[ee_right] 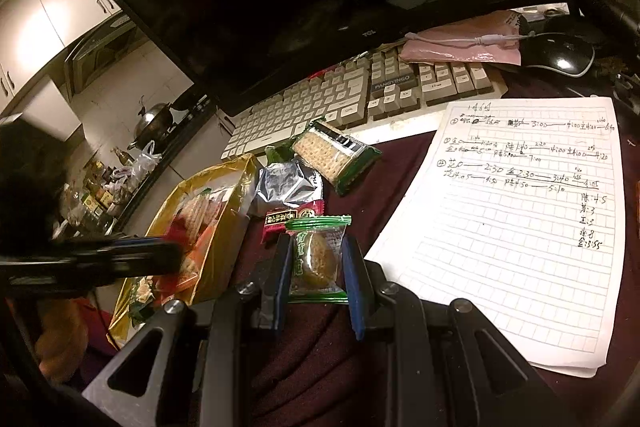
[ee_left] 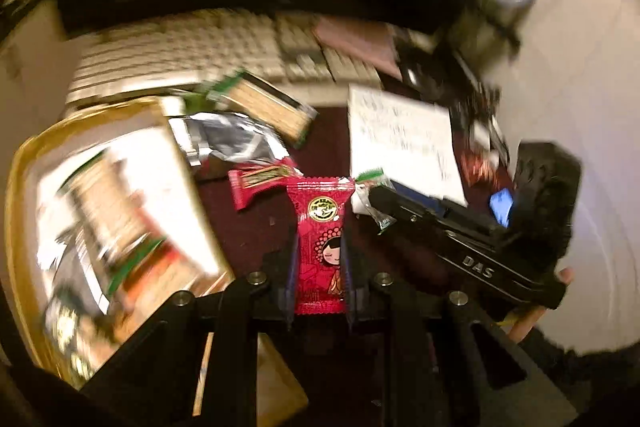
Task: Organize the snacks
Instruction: 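Carry the sweet and red candy pack over the tray and release both, then grasp the remaining red candy pack with the right gripper, then grasp the green-edged saltine cracker pack with the left gripper, then carry the red candy pack and saltine pack over the tray with both grippers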
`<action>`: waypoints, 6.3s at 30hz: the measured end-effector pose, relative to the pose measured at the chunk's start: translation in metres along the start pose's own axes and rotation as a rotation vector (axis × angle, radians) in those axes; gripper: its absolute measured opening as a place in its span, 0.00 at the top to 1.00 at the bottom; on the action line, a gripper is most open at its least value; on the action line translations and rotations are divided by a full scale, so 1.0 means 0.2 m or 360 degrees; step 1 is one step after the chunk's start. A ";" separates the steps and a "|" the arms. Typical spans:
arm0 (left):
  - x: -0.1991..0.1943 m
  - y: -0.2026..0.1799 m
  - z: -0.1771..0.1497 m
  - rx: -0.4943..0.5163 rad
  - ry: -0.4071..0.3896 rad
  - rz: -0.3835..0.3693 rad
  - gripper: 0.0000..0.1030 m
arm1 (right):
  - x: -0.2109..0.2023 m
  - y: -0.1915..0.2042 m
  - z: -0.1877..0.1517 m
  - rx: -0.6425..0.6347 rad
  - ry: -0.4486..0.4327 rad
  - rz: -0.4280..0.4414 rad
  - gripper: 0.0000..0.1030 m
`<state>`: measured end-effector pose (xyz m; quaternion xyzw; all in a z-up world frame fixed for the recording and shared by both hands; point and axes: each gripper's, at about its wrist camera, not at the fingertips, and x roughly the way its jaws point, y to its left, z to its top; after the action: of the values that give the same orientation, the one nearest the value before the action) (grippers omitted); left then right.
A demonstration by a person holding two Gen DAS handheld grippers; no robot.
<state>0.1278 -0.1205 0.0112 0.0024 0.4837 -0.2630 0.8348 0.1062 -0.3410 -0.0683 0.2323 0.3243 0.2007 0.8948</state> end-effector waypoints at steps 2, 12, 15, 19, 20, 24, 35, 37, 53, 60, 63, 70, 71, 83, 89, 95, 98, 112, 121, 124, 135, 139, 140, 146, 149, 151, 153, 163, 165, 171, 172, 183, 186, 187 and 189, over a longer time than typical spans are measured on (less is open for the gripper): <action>-0.10 0.07 -0.05 -0.0132 -0.0098 0.0062 0.80 | -0.01 0.01 0.00 -0.0015 -0.0009 -0.0002 0.77; -0.39 0.61 -0.17 -0.0643 -0.0360 0.0386 0.80 | 0.07 0.37 -0.03 -0.0276 0.0111 0.0234 0.77; -0.36 0.66 -0.17 -0.0683 -0.0378 0.0415 0.80 | 0.12 0.51 -0.05 -0.0389 0.0163 0.0290 0.77; -0.32 0.71 -0.17 -0.0725 -0.0384 0.0403 0.80 | 0.20 0.65 -0.10 -0.0497 0.0254 0.0356 0.77; -0.30 0.73 -0.16 -0.0737 -0.0373 0.0423 0.80 | 0.22 0.67 -0.11 -0.0523 0.0278 0.0363 0.77; -0.28 0.77 -0.18 -0.0760 -0.0344 0.0433 0.80 | 0.29 0.74 -0.17 -0.0606 0.0372 0.0351 0.77; -0.21 0.81 -0.19 -0.0784 -0.0284 0.0474 0.76 | 0.37 0.77 -0.24 -0.0664 0.0464 0.0262 0.75; -0.21 0.81 -0.19 -0.0792 -0.0272 0.0482 0.72 | 0.34 0.77 -0.23 -0.0667 0.0438 0.0261 0.75; -0.29 0.42 -0.18 -0.0451 -0.0457 0.0389 0.35 | 0.40 0.35 0.23 -0.0416 0.0446 0.0155 0.54; -0.25 0.37 -0.21 -0.0419 -0.0413 0.0358 0.35 | 0.60 0.35 0.27 -0.0496 0.0610 0.0081 0.54; -0.24 0.35 -0.22 -0.0422 -0.0408 0.0349 0.35 | 0.62 0.37 0.24 -0.0587 0.0643 0.0067 0.52; -0.23 0.34 -0.22 -0.0399 -0.0403 0.0334 0.35 | 0.56 0.34 0.18 -0.0632 0.0746 0.0086 0.52; -0.23 0.34 -0.22 -0.0400 -0.0403 0.0331 0.35 | 0.55 0.35 0.16 -0.0651 0.0760 0.0083 0.52; -0.22 0.33 -0.22 -0.0410 -0.0388 0.0328 0.34 | 0.49 0.37 0.07 -0.0723 0.0700 -0.0013 0.62; -0.22 0.34 -0.23 -0.0425 -0.0392 0.0330 0.35 | 0.47 0.36 0.09 -0.0671 0.0637 -0.0023 0.66; -0.24 0.35 -0.24 -0.0463 -0.0399 0.0326 0.34 | 0.52 0.36 0.08 -0.0621 0.0623 -0.0065 0.79; -0.23 0.35 -0.23 -0.0468 -0.0382 0.0329 0.34 | 0.48 0.36 0.05 -0.0613 0.0588 -0.0085 0.84; 0.08 0.17 0.10 -0.0327 -0.0107 0.0236 0.34 | 0.08 0.06 0.04 -0.0173 0.0118 -0.0103 0.84; 0.51 0.14 0.53 -0.0591 0.0062 0.0233 0.35 | 0.04 -0.07 0.07 0.0054 -0.0022 -0.0038 0.84; 0.70 0.17 0.61 -0.0650 0.0193 0.0334 0.35 | 0.02 -0.08 0.07 0.0083 -0.0041 -0.0033 0.84; 0.74 0.14 0.66 -0.0752 0.0212 0.0407 0.31 | -0.03 -0.08 0.05 0.0103 -0.0093 -0.0025 0.84; 0.76 0.15 0.65 -0.0737 0.0265 0.0284 0.31 | -0.04 -0.09 0.05 0.0112 -0.0112 -0.0023 0.84; 0.77 0.16 0.65 -0.0764 0.0271 0.0287 0.31 | -0.04 -0.08 0.05 0.0113 -0.0112 -0.0021 0.84; 0.78 0.19 0.68 -0.0786 0.0258 0.0439 0.31 | -0.07 -0.09 0.03 0.0125 -0.0140 -0.0018 0.84; 0.77 0.19 0.67 -0.0787 0.0282 0.0466 0.35 | -0.09 -0.10 0.02 0.0134 -0.0152 -0.0019 0.84; 0.79 0.17 0.66 -0.0805 0.0283 0.0458 0.35 | -0.10 -0.10 0.02 0.0144 -0.0164 -0.0024 0.84; 0.80 0.17 0.68 -0.0806 0.0266 0.0512 0.34 | -0.12 -0.11 0.02 0.0163 -0.0187 -0.0030 0.84; 0.82 -0.01 0.56 -0.0559 0.0275 0.0548 0.51 | -0.17 -0.17 0.02 0.0277 -0.0253 -0.0058 0.84; 0.83 -0.04 0.54 -0.0554 0.0321 0.0507 0.51 | -0.18 -0.17 0.01 0.0287 -0.0255 -0.0060 0.84; 0.89 -0.10 0.47 -0.0512 0.0373 0.0456 0.52 | -0.20 -0.16 0.01 0.0292 -0.0268 -0.0073 0.84; 0.89 -0.12 0.45 -0.0496 0.0364 0.0451 0.53 | -0.20 -0.17 0.01 0.0295 -0.0272 -0.0073 0.84; 0.78 -0.25 0.15 -0.0292 0.0346 0.0355 0.54 | -0.23 -0.19 0.01 0.0347 -0.0308 -0.0073 0.84; 0.67 -0.24 0.08 -0.0293 0.0207 0.0318 0.54 | -0.23 -0.20 0.01 0.0352 -0.0314 -0.0075 0.84; 0.60 -0.23 0.06 -0.0284 0.0147 0.0298 0.54 | -0.23 -0.20 0.00 0.0354 -0.0317 -0.0075 0.84; 0.44 -0.22 0.00 -0.0309 0.0011 0.0208 0.54 | -0.23 -0.20 0.01 0.0356 -0.0316 -0.0079 0.84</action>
<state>0.1426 -0.1957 -0.0494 -0.0461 0.5086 -0.1601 0.8447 0.0827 -0.3977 -0.0672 0.3411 0.2600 0.1173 0.8957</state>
